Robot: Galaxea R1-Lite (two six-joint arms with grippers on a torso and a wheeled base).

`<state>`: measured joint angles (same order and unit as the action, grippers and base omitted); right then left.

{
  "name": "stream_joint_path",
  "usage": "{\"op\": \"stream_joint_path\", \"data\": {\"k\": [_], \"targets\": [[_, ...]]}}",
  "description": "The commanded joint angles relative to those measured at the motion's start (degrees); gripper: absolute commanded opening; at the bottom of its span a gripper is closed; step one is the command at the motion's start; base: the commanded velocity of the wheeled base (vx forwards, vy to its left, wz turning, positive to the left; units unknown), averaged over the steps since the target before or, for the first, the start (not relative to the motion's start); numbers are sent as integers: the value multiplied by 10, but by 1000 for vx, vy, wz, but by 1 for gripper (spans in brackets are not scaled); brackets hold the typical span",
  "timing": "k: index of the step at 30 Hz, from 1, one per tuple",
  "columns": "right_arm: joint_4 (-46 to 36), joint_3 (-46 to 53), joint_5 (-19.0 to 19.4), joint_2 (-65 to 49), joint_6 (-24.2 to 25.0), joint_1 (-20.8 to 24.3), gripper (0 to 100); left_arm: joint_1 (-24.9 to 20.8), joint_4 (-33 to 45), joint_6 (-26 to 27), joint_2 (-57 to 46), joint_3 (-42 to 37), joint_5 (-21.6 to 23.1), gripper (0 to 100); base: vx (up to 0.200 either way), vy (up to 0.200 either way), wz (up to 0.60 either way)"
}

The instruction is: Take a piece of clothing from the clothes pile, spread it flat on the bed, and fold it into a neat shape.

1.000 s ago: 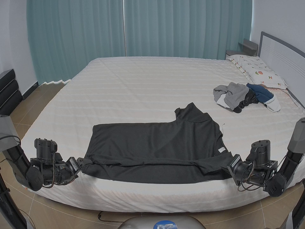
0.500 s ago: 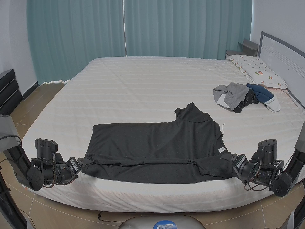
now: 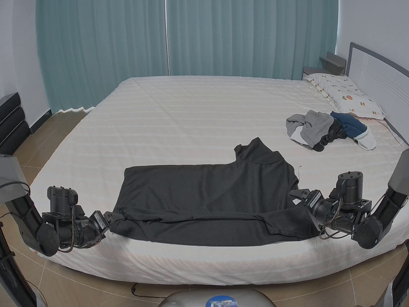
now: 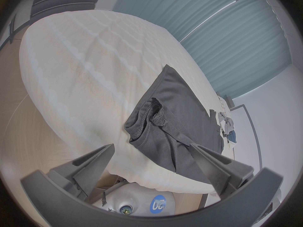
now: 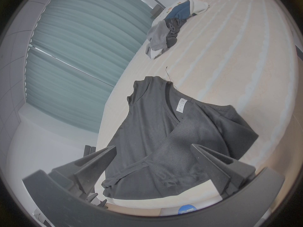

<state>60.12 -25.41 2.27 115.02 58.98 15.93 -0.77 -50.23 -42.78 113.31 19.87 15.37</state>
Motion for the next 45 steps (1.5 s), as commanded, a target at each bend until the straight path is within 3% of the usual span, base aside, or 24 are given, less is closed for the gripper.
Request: {"op": "stream_joint_path", "data": {"k": [1,4,9,15,24,29,34,39,45], "targets": [[4,-15,26,53,3,-31,100,-1,0,1,2,-1,1,100,0,0,0],[4,-15,49,55,3,-63,100,-1,0,1,-1,3,-3,100,0,0,0],[5,-8,54,53,16,-91,100,7,0,-5,-3,13,-3,100,0,0,0],[35,18,52,24,60,-91,100,8,0,-5,-9,9,-4,100,67,0,0],[98,61,55,17,61,-84,100,1,1,-27,-75,5,-6,100,156,0,0],[98,62,55,18,61,-85,100,-17,4,-36,-78,0,-6,100,0,0,0],[98,63,55,13,61,-85,100,-36,7,-83,-114,-3,-7,100,0,0,0],[98,66,54,17,61,-84,100,-100,9,-85,-112,-26,-11,100,0,0,0],[98,70,54,17,61,-76,100,-133,9,-85,-60,-26,-13,100,0,0,0]]}}
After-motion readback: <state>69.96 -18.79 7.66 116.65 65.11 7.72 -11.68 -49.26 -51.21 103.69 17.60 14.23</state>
